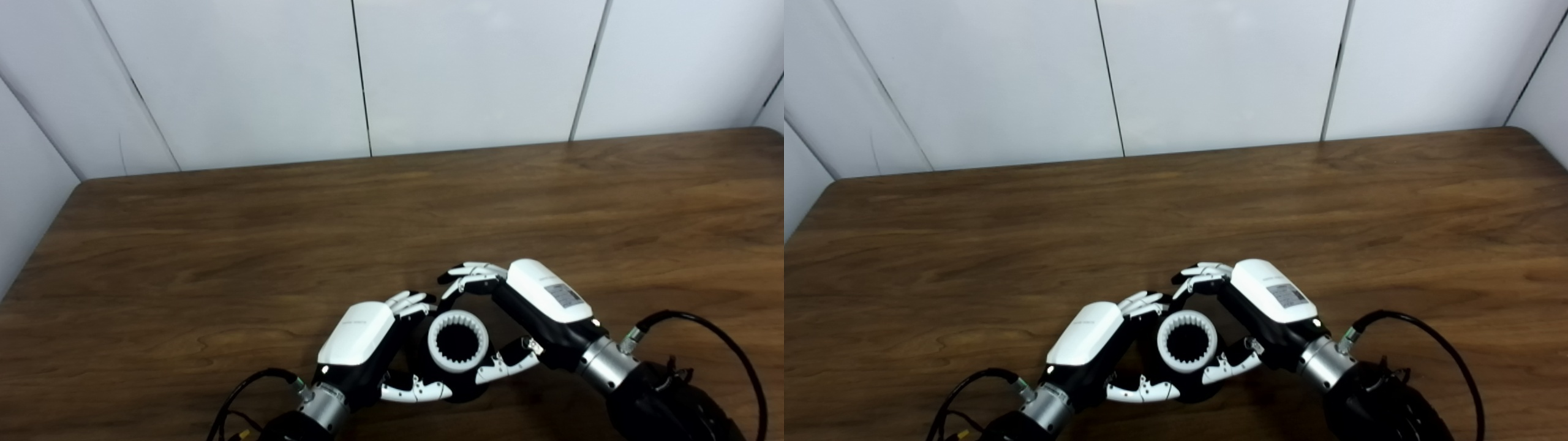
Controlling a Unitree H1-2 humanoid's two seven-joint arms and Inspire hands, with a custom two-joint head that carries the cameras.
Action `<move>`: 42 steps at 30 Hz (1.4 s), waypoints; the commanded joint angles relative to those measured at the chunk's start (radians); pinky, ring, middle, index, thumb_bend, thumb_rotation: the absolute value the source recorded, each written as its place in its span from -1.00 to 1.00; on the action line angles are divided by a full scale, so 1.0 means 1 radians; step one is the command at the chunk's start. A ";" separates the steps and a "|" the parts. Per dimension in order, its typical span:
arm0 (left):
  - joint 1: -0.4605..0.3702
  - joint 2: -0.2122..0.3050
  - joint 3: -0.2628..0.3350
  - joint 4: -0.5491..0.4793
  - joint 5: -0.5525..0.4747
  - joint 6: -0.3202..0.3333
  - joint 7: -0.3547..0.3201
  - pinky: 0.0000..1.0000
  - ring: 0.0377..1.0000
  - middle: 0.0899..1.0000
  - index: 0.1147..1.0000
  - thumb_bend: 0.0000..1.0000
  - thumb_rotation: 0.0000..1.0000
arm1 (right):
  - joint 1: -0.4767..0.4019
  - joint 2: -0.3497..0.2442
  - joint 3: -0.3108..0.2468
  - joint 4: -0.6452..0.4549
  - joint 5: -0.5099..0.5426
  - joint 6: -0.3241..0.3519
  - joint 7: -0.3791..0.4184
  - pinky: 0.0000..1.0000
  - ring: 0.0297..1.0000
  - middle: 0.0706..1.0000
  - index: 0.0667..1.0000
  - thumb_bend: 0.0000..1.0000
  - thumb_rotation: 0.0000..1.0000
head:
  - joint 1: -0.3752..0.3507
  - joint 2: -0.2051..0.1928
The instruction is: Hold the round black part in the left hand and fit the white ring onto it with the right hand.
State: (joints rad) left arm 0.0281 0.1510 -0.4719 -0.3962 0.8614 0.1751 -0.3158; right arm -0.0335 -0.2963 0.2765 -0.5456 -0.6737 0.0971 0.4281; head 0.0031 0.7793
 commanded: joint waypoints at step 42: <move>0.001 0.021 -0.003 -0.004 0.008 -0.007 -0.027 0.63 0.88 0.78 0.43 0.77 -0.14 | -0.024 -0.015 -0.003 0.030 0.043 0.023 0.016 0.48 0.72 0.64 0.42 0.71 -0.35 | 0.000 0.009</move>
State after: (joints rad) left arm 0.0271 0.1560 -0.4687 -0.3984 0.8546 0.1738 -0.3167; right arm -0.0295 -0.3166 0.2681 -0.5038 -0.6485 0.1312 0.4395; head 0.0015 0.7869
